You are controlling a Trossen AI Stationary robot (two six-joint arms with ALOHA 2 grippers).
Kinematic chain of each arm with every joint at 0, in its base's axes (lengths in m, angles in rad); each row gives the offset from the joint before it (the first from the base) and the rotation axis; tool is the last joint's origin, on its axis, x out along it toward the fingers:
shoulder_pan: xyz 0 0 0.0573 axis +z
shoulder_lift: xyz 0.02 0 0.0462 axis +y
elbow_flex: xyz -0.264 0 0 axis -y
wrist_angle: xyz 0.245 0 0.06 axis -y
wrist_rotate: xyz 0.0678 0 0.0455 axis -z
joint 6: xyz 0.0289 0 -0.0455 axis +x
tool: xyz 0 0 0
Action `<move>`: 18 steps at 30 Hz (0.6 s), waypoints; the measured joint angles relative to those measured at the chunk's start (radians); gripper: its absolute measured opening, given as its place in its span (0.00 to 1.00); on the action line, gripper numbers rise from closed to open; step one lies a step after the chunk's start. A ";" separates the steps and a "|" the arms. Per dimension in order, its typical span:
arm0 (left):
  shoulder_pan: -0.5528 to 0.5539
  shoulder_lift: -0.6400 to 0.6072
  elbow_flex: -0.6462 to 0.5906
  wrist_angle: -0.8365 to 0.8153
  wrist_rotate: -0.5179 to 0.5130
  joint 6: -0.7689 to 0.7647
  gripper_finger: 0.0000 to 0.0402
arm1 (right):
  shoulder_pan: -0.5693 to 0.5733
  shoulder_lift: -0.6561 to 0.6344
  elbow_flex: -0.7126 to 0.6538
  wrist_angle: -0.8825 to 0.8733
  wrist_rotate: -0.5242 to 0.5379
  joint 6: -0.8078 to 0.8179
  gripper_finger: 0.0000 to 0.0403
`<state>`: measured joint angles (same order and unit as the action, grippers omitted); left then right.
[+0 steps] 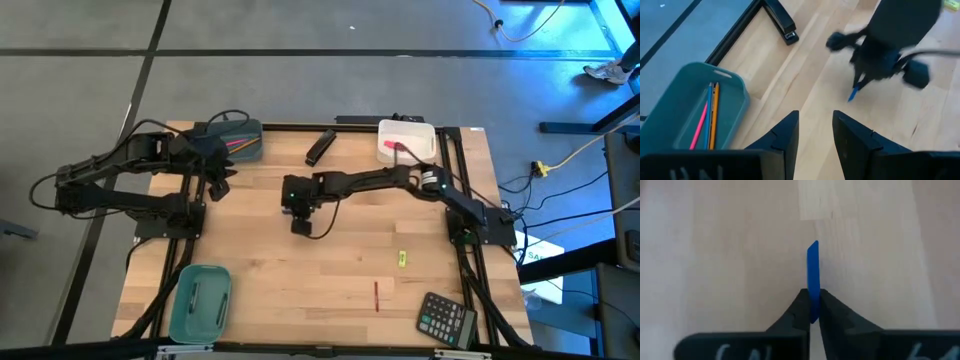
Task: Sort crayons/erasers/pens/pencils in bins
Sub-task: Put the blue eraser into the white bin
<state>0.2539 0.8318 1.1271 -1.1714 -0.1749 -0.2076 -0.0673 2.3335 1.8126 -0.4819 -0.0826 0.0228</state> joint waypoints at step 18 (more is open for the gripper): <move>0.000 0.006 0.000 0.104 -0.045 0.035 0.27 | -0.096 -0.417 -0.092 -0.608 0.214 -0.054 0.05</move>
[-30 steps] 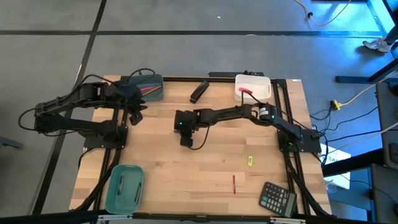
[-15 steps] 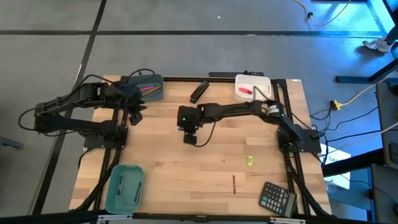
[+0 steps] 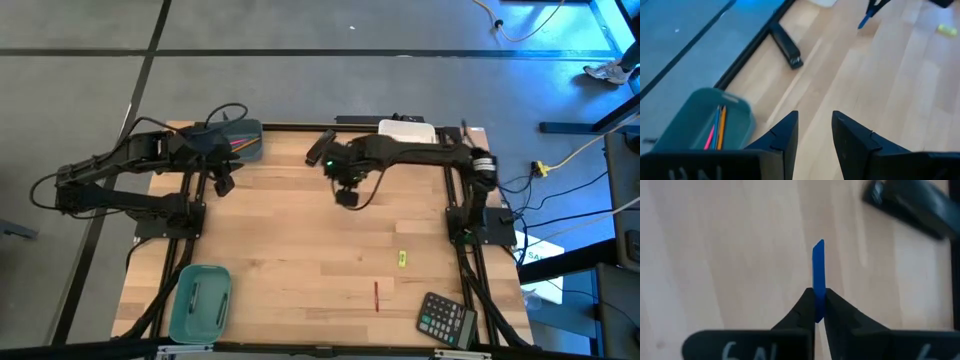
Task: Sort crayons/erasers/pens/pencils in bins
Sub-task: Put the blue eraser into the white bin
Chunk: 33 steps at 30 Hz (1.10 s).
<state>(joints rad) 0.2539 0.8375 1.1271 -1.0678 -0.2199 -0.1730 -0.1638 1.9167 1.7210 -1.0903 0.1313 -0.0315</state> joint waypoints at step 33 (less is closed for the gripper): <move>0.019 0.122 0.000 0.262 -0.024 -0.001 0.27 | -0.813 -0.178 -0.638 0.499 -0.136 -0.030 0.09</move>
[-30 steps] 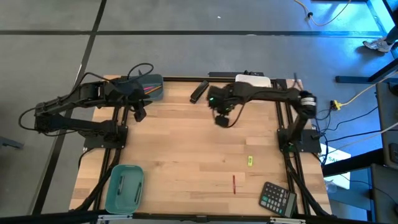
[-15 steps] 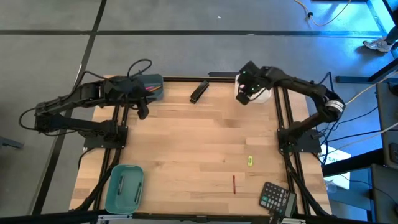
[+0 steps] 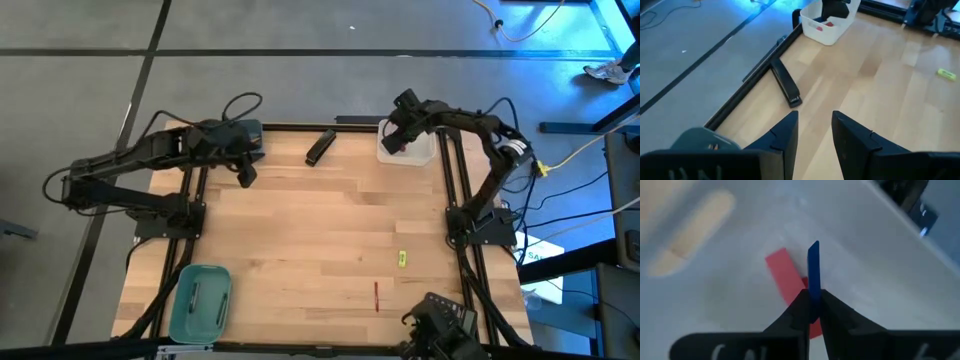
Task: Sort crayons/erasers/pens/pencils in bins
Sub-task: Put the blue eraser into the white bin, then put the red crayon into the green bin
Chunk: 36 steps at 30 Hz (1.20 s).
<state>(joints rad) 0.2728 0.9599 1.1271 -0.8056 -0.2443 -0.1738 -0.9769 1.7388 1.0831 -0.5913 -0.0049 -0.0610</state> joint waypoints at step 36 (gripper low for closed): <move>-0.119 0.290 0.000 0.305 0.180 0.071 0.27 | 0.549 -0.417 0.077 -0.515 0.090 0.625 0.40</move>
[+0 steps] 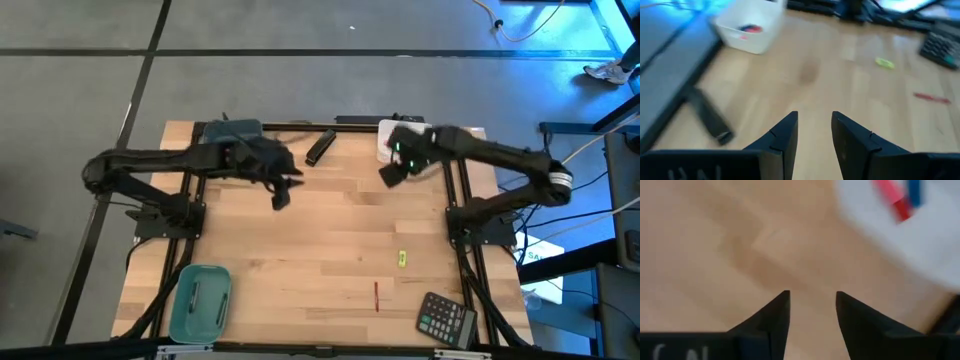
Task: Sort crayons/erasers/pens/pencils in bins
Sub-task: Put the red crayon into the green bin
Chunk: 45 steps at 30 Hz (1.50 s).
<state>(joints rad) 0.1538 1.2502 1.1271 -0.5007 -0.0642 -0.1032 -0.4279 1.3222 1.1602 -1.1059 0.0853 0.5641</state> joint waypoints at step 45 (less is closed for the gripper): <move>-0.402 0.361 0.220 0.691 -0.258 -0.020 0.27 | 1.018 0.162 -0.054 0.301 0.068 -0.405 0.40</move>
<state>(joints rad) -0.2481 1.6117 1.3472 0.1904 -0.3225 -0.1234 0.5901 1.4841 1.1061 -0.8049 0.1531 0.1592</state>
